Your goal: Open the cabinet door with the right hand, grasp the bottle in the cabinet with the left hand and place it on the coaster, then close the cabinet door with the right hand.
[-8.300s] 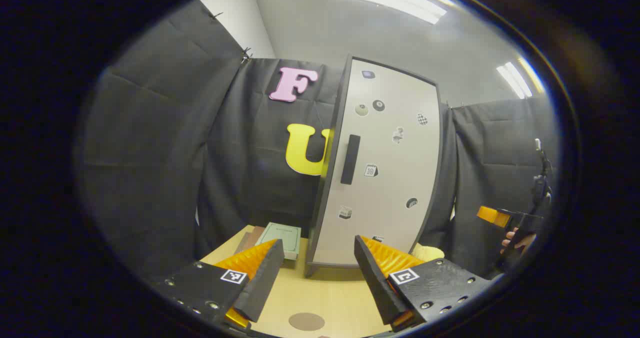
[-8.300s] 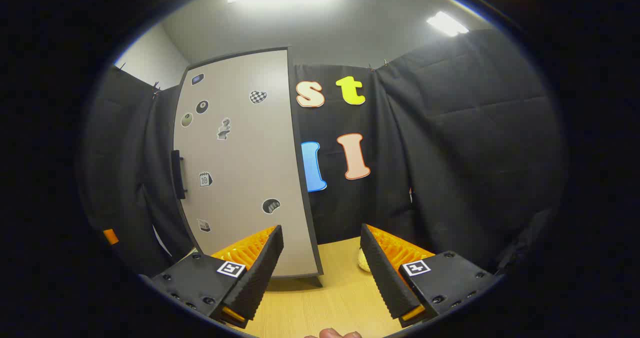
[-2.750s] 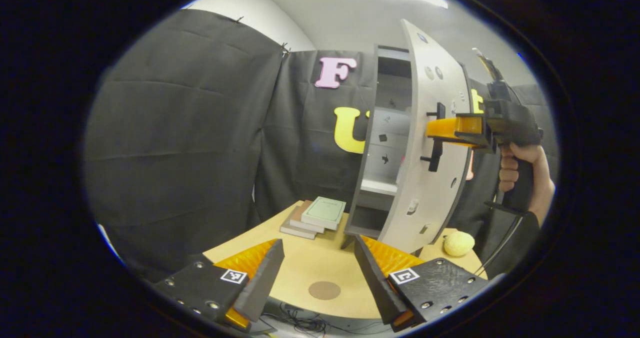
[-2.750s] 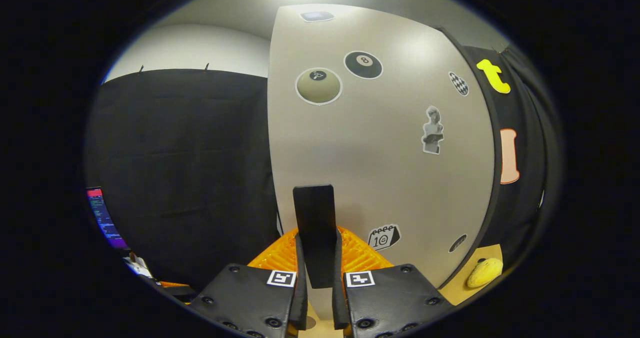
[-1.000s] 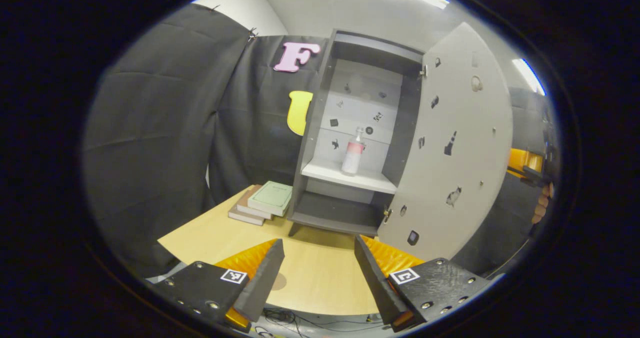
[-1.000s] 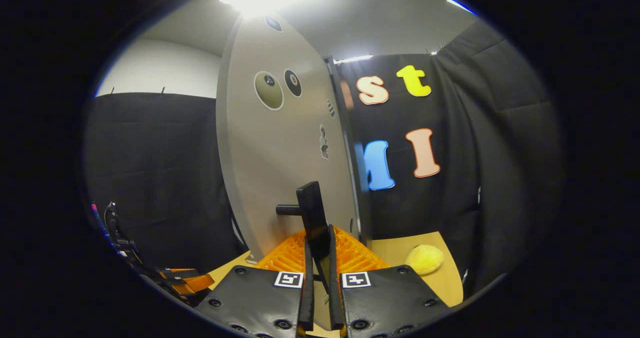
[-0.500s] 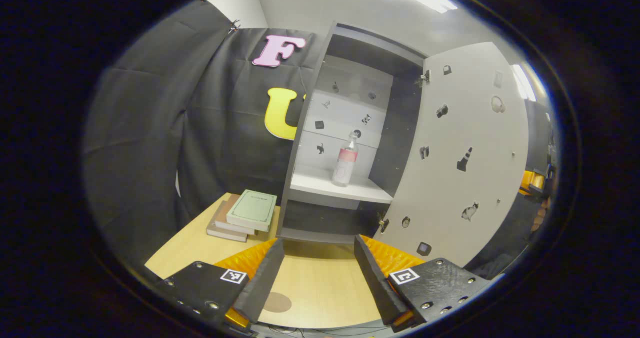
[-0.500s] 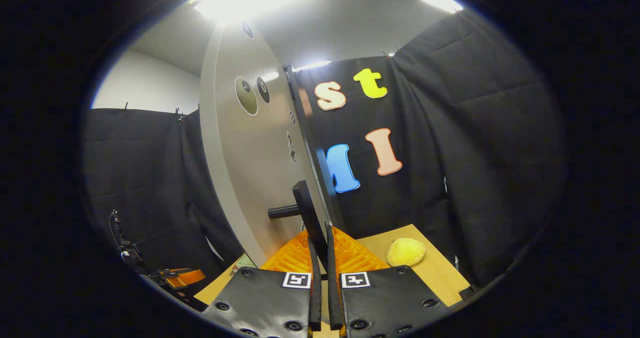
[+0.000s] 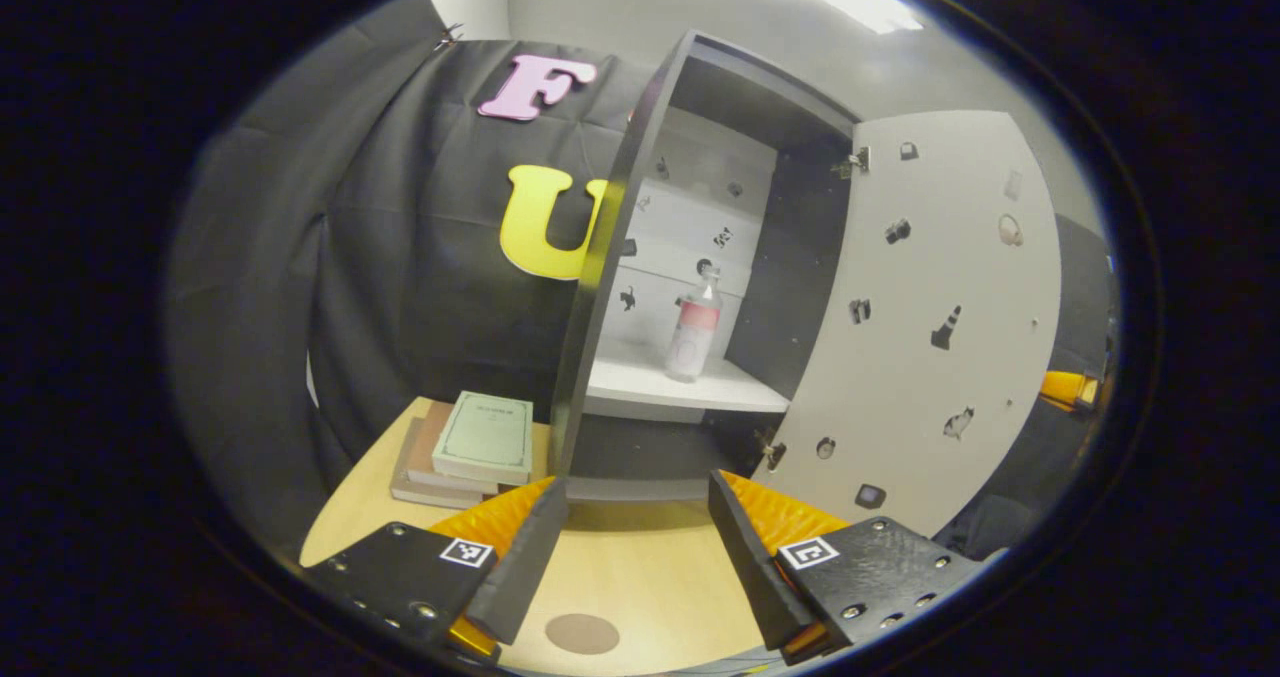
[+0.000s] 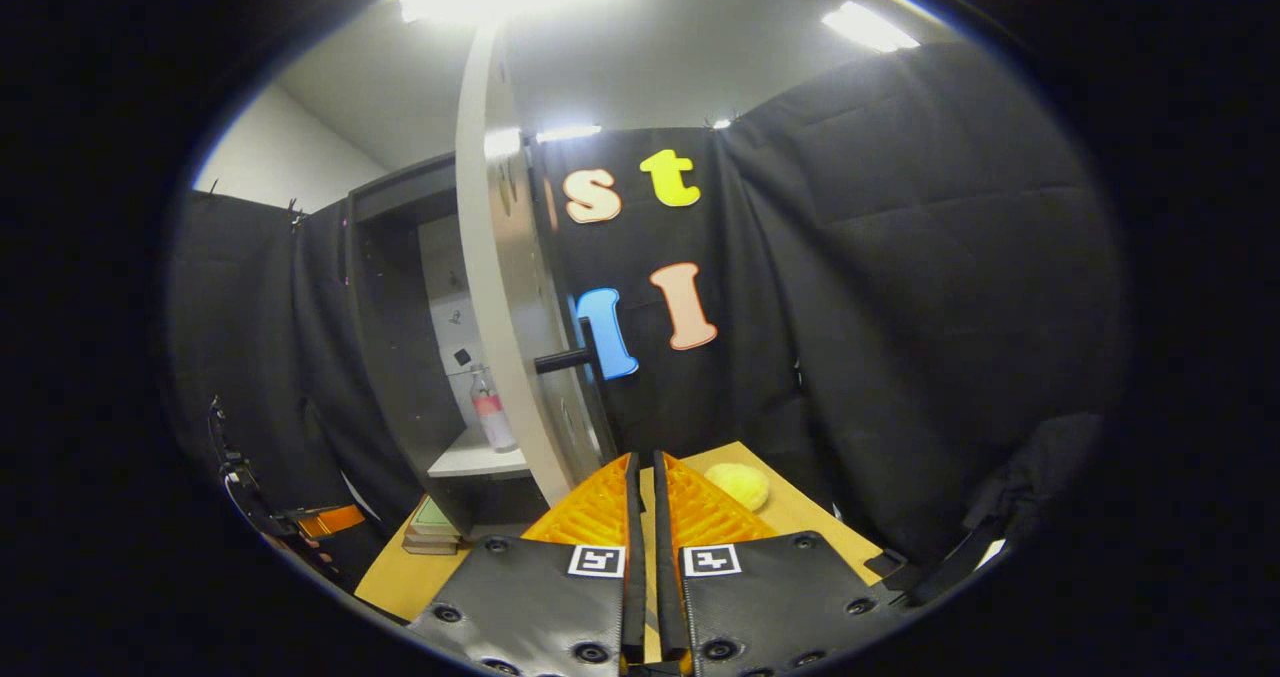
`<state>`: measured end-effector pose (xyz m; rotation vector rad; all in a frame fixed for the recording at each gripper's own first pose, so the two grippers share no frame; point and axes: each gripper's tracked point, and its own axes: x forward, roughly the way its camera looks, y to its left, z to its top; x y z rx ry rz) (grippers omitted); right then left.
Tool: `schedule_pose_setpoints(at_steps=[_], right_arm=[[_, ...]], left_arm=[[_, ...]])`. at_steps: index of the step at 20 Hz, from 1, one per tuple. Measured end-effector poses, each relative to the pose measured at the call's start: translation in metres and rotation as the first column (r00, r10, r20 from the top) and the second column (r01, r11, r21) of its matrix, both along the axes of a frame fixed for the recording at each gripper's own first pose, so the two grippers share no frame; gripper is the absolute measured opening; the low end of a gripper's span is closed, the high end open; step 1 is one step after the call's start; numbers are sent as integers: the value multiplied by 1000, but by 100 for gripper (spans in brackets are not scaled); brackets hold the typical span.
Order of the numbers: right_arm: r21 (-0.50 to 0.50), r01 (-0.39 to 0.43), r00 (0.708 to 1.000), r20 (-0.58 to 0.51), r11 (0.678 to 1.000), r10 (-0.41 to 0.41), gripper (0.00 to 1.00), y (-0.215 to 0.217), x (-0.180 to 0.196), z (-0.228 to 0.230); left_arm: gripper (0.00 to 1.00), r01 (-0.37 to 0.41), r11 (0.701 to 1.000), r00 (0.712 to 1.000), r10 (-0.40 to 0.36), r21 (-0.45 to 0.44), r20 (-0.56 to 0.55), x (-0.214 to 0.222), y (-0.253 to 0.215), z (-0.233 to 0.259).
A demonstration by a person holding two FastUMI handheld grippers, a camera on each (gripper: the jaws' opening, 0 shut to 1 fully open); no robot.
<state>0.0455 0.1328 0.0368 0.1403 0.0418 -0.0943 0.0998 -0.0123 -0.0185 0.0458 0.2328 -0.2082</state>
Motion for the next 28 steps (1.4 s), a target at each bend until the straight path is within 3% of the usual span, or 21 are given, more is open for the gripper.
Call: schedule_pose_setpoints(at_steps=[2,3,5,7,8,10,14,17,19,22,23,28], right_arm=[[-9,79,997,3,997,-79,7,-18,-15,4],[-30,125,992,1,992,-125,0,-30,-22,5],[-50,180,984,6,982,-180,14,-48,-25,15],[-62,215,976,29,975,-214,14,-60,-20,24],[-74,224,974,32,972,-222,5,-66,-16,26],[-103,228,974,14,968,-228,25,-74,2,24],[-104,203,979,8,974,-203,39,-87,43,18],[-53,199,980,-11,979,-200,94,-111,70,16],[-51,206,979,9,977,-206,92,-125,85,20],[-83,229,973,33,970,-227,92,-145,105,25],[-89,231,973,29,969,-229,98,-148,113,22],[-81,200,979,-21,976,-203,98,-158,150,7]], left_arm=[[85,27,997,999,-30,71,32,10,6,13],[88,42,995,998,-46,86,45,13,5,18],[87,58,994,996,-64,93,64,25,1,27],[86,78,994,996,-80,72,36,42,-12,27],[87,77,996,997,-78,54,17,54,-20,30],[88,87,996,996,-87,10,18,76,-35,42],[85,91,996,993,-91,4,78,121,-60,80],[85,104,994,985,-108,39,136,159,-87,106],[85,95,993,982,-105,67,155,188,-104,114],[86,97,995,985,-98,19,143,232,-128,113],[88,98,995,985,-99,13,145,247,-135,114],[87,109,993,983,-115,44,144,301,-162,103]])
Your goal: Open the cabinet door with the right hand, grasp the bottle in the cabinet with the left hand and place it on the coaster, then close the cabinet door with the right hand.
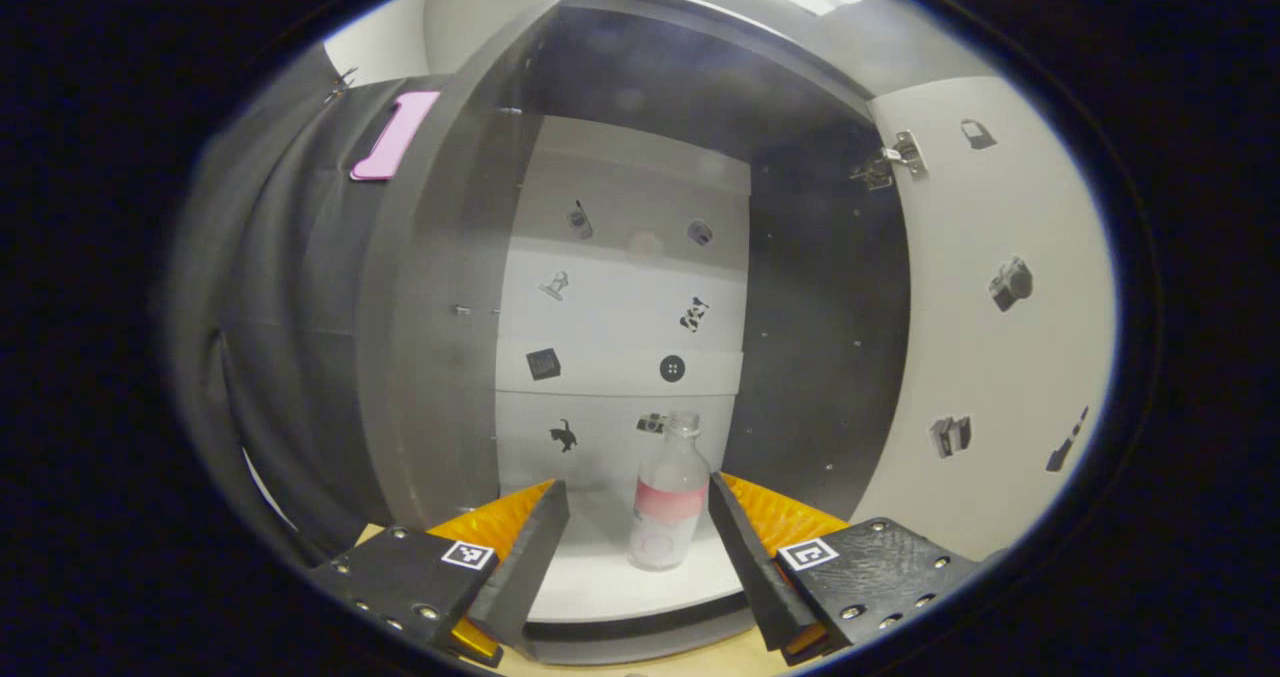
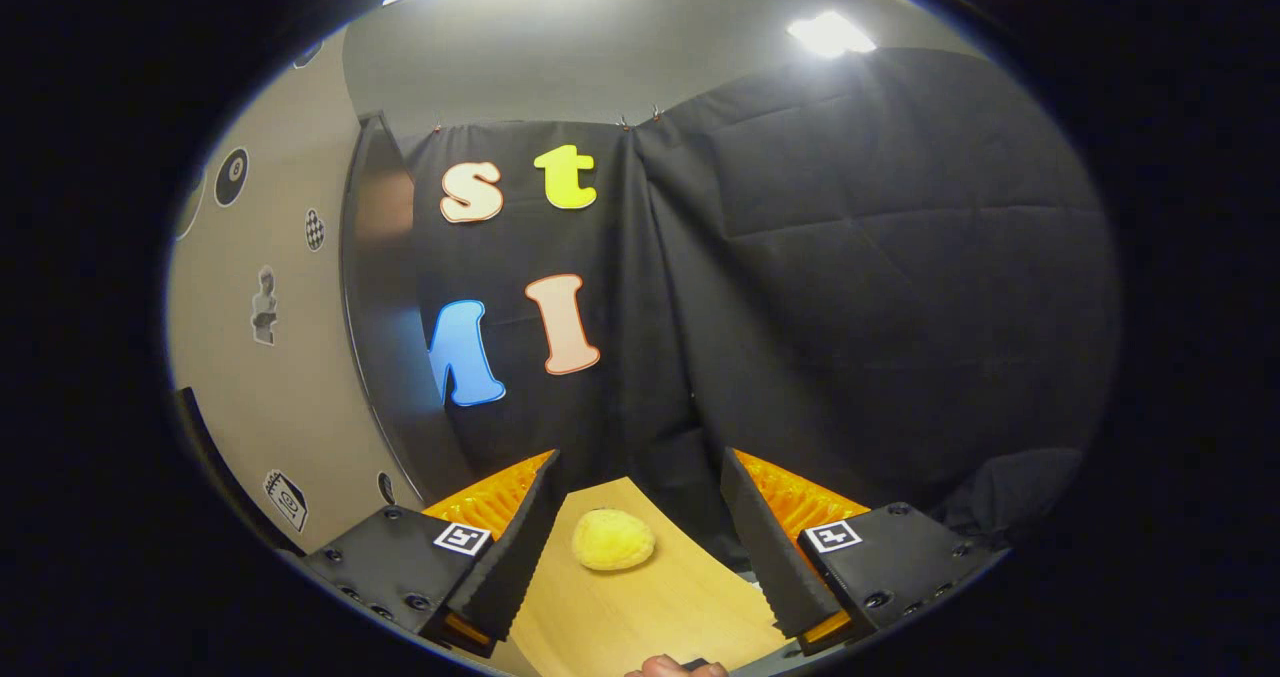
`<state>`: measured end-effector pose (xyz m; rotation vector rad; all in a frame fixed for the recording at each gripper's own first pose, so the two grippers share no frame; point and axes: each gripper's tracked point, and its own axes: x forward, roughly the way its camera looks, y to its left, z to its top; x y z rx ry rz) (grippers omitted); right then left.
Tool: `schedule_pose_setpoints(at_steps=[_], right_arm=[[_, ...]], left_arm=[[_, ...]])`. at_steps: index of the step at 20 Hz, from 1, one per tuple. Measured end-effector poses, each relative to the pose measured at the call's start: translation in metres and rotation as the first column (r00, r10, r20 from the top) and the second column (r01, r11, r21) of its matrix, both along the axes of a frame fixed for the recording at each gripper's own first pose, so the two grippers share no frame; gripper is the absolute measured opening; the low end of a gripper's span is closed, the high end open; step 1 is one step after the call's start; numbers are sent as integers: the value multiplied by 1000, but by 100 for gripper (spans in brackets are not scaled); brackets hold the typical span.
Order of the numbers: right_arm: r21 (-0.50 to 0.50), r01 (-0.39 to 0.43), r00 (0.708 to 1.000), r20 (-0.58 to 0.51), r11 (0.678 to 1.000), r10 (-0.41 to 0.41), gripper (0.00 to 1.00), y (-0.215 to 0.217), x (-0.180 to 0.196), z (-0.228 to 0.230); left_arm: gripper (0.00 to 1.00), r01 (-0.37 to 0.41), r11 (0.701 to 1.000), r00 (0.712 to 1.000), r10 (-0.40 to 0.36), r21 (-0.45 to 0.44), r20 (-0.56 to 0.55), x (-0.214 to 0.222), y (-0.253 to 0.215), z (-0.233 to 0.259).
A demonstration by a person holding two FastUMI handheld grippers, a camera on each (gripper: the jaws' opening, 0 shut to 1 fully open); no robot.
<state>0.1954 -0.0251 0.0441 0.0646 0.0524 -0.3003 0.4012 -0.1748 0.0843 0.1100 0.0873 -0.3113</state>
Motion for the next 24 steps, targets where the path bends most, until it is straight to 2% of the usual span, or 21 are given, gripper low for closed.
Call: schedule_pose_setpoints(at_steps=[4,10,11,14,15,16,18,19,20,24], right_arm=[[3,-16,999,-47,1000,16,98,-5,18,-13],[29,-6,997,-72,1000,8,98,-18,34,-22],[31,-1,997,-73,1000,3,98,-21,36,-22],[35,6,997,-73,999,-4,98,-29,40,-24],[37,6,997,-73,999,-3,98,-31,42,-24],[39,8,997,-75,999,-5,98,-33,43,-24],[45,5,997,-80,999,-2,98,-36,48,-26],[48,0,997,-80,999,4,98,-36,50,-26],[48,-8,997,-77,999,12,93,-34,53,-26],[40,-43,995,-87,998,47,93,-33,63,-29]], left_arm=[[85,5,999,1000,-5,36,0,37,-19,-15],[87,26,999,999,-25,38,-27,71,-40,-41],[85,31,999,999,-30,31,-32,76,-42,-44],[88,26,999,999,-25,23,-47,84,-44,-55],[85,30,1000,998,-30,7,-49,85,-47,-55],[89,36,999,998,-37,-12,-49,86,-49,-55],[87,36,999,998,-38,-30,-51,86,-49,-57],[85,29,999,998,-30,-35,-52,86,-49,-59],[87,27,998,998,-30,-53,-55,87,-51,-59],[87,12,997,999,-15,-79,-47,86,-54,-62]])
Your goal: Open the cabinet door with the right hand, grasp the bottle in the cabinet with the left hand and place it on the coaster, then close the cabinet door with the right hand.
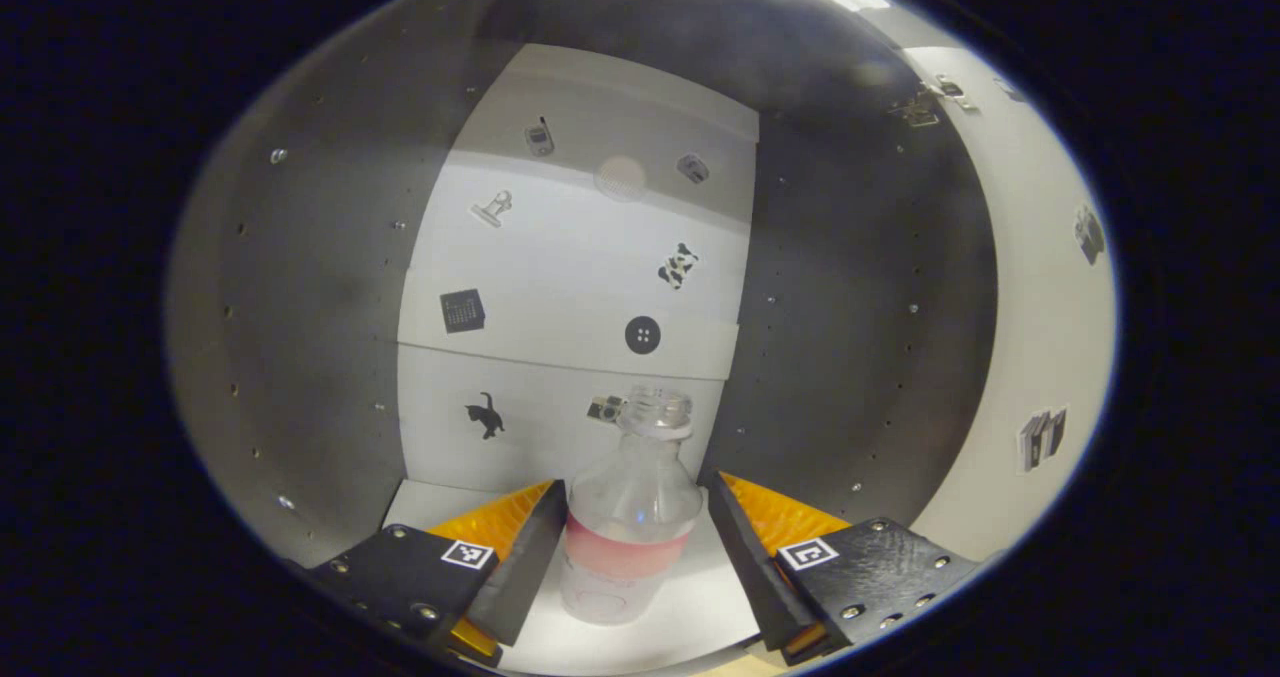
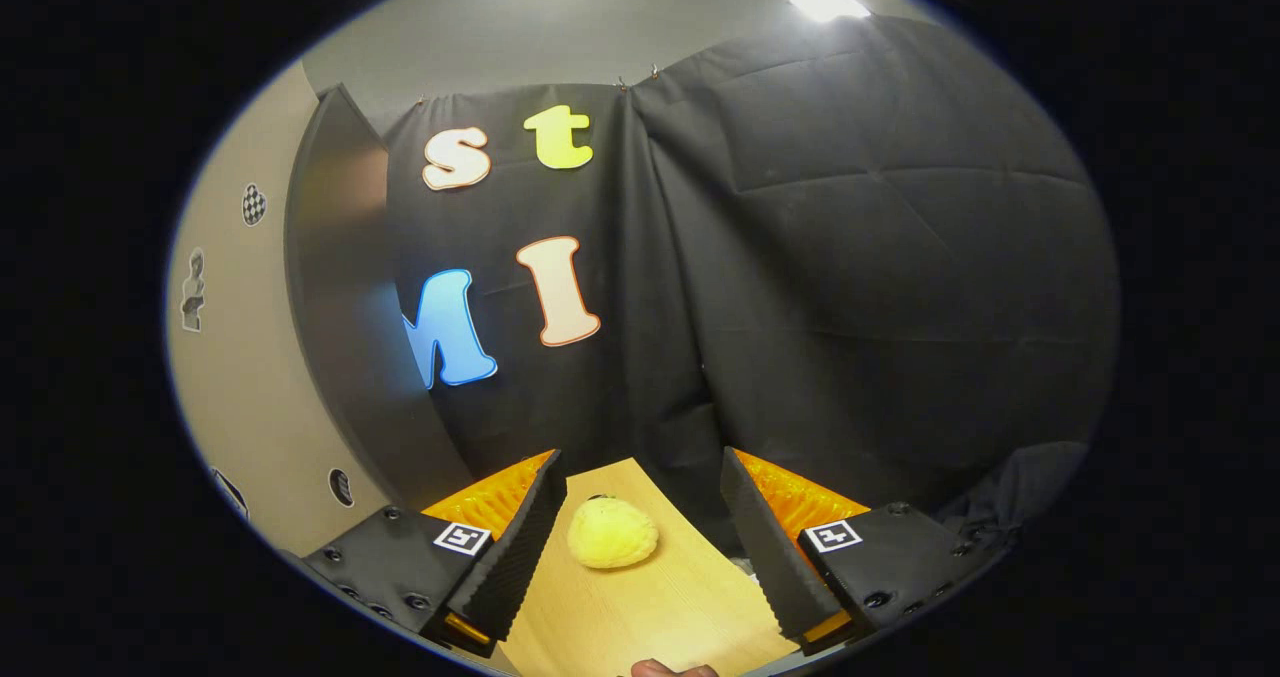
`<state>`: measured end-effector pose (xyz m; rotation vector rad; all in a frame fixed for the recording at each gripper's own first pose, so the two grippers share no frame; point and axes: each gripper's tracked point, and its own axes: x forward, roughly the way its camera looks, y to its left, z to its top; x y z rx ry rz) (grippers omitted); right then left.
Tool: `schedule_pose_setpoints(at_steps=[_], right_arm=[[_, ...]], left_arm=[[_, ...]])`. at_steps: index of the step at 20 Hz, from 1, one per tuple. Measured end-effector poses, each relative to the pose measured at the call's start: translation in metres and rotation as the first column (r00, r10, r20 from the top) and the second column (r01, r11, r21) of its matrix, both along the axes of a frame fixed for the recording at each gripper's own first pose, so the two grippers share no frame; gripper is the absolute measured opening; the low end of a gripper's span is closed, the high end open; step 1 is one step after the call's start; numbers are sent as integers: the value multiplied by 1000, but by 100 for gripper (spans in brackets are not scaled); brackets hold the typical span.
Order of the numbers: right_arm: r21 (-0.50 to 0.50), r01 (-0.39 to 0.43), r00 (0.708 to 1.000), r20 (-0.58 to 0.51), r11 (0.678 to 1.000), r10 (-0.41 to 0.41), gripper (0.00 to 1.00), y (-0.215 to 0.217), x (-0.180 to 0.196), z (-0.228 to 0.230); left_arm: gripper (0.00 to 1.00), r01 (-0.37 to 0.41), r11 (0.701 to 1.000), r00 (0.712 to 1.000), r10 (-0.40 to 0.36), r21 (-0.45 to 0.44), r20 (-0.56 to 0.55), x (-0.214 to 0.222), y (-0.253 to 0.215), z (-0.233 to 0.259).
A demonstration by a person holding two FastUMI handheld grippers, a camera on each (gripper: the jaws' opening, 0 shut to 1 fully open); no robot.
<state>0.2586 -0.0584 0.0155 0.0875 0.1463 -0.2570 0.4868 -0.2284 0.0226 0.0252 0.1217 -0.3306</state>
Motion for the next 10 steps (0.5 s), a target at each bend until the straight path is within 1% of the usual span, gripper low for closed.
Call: schedule_pose_setpoints(at_steps=[1,3,6,7,8,9,10], right_arm=[[-1,-10,1000,-3,1000,10,93,0,2,0],[2,-28,1000,-6,1000,28,93,-1,9,-2],[19,-49,999,5,999,48,93,-4,16,0],[22,-53,999,8,998,53,93,-5,17,0],[16,-51,999,6,999,51,93,-5,20,0],[-4,-53,999,-1,999,53,98,-6,22,-1],[-33,-60,998,-7,998,60,98,-4,24,-1]], left_arm=[[78,-5,1000,1000,5,8,3,0,-1,-1],[76,-2,999,1000,1,33,8,0,-1,-3],[76,-10,995,999,5,94,50,-2,-4,0],[72,-14,994,998,7,111,62,-6,-6,2],[72,-18,992,998,10,122,69,-10,-6,3],[71,-32,992,997,23,120,78,-13,-4,5],[73,-31,994,996,22,109,82,-17,-5,8]])
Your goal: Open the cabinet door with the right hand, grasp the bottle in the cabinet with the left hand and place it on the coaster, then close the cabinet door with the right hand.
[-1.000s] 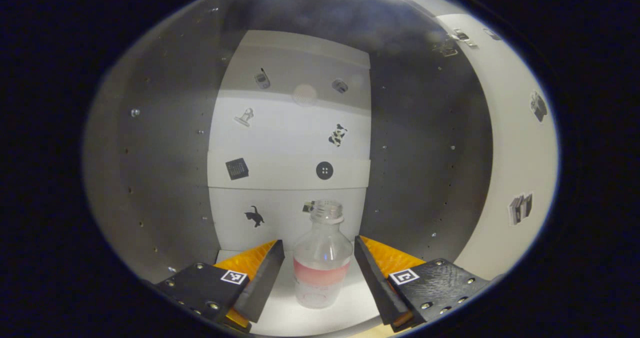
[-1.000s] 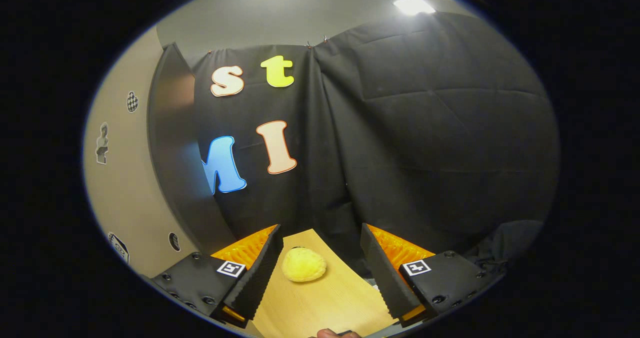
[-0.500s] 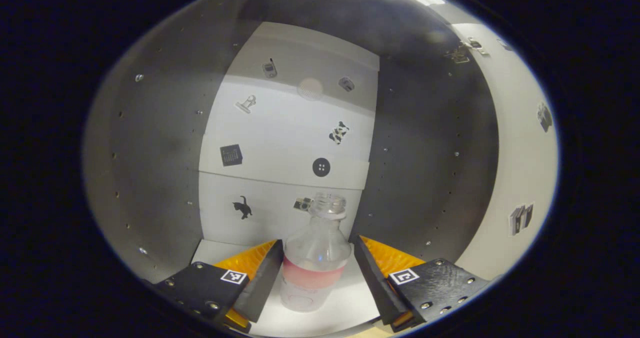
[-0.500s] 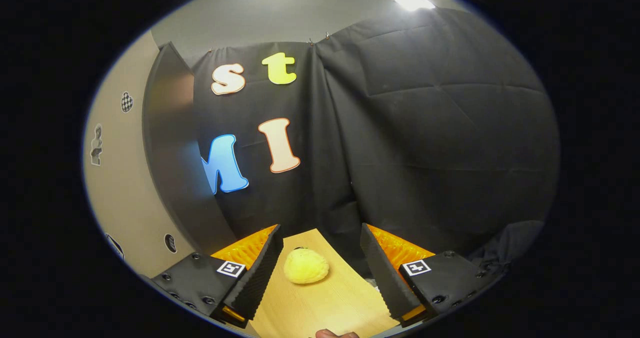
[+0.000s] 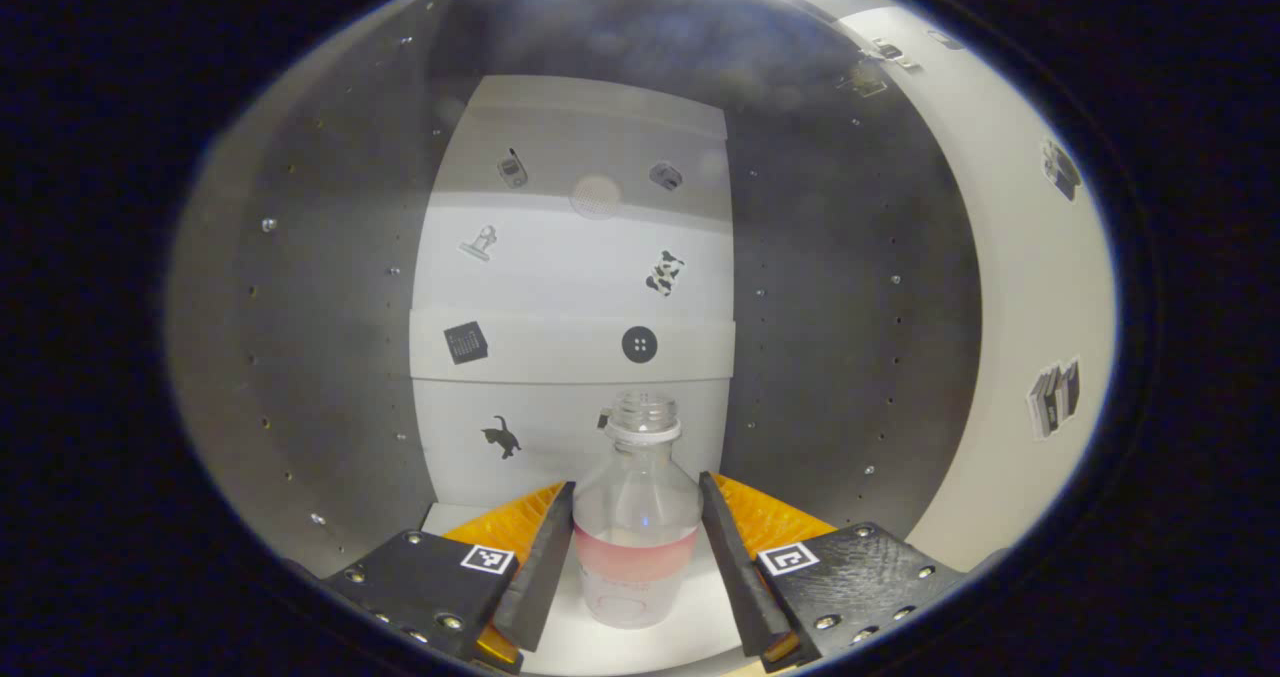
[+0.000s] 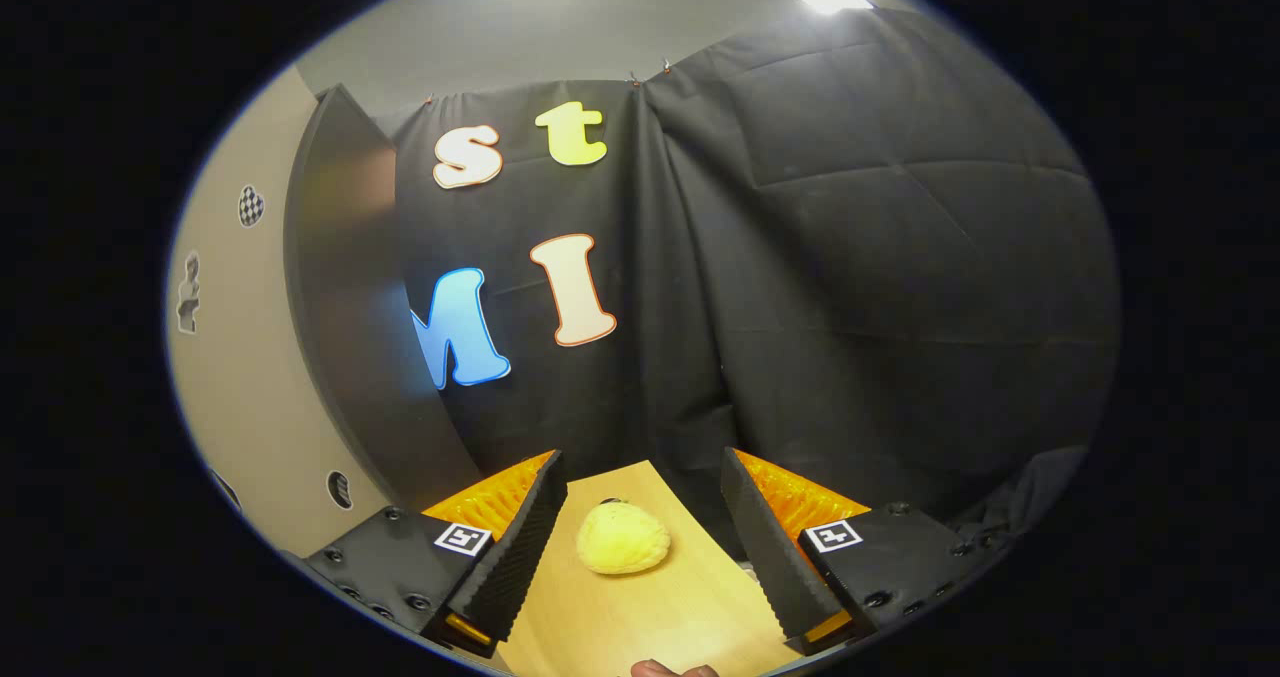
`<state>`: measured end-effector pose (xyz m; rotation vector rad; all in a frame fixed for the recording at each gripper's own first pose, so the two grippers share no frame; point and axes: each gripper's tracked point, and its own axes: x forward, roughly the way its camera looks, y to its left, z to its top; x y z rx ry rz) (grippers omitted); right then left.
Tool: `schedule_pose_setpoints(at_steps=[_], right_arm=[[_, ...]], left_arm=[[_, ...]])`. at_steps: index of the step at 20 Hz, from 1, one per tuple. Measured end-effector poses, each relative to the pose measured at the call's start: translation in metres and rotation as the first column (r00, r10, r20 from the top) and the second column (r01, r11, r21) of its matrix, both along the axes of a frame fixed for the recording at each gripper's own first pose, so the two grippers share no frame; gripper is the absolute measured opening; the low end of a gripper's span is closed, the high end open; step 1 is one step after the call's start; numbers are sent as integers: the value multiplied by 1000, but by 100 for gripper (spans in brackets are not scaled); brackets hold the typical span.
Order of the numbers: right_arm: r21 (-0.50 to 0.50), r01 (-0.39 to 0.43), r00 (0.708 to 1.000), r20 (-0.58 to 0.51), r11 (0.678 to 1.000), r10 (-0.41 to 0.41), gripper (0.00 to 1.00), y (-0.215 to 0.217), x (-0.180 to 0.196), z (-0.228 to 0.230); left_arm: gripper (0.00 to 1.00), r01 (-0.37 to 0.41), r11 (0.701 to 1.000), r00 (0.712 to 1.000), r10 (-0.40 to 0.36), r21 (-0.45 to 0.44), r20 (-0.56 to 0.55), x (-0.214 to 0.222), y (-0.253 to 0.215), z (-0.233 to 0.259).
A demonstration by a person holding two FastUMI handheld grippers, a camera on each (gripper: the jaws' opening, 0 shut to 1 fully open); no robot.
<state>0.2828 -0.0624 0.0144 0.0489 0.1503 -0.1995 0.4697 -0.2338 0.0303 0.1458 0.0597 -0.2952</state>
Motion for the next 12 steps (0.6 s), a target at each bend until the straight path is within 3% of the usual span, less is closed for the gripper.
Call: schedule_pose_setpoints(at_steps=[2,3,5,6,7,8,12], right_arm=[[-33,-22,1000,4,999,22,93,5,2,3],[-28,-37,999,11,999,38,98,10,1,5],[-10,-59,998,26,998,59,98,18,2,7],[-1,-66,997,33,998,66,98,21,0,8],[7,-73,997,40,997,73,93,24,-2,7],[16,-78,996,45,997,77,98,27,-3,6],[67,-119,992,42,991,116,98,46,-19,0]], left_arm=[[72,15,999,1000,-15,-41,24,-10,-2,13],[73,22,998,999,-20,-56,37,-16,0,20],[71,36,997,998,-32,-65,57,-36,4,33],[75,37,997,997,-32,-64,68,-48,9,41],[71,38,998,997,-33,-60,76,-62,14,46],[71,36,998,996,-31,-54,81,-77,18,51],[71,-15,999,997,18,-40,71,-144,50,54]])
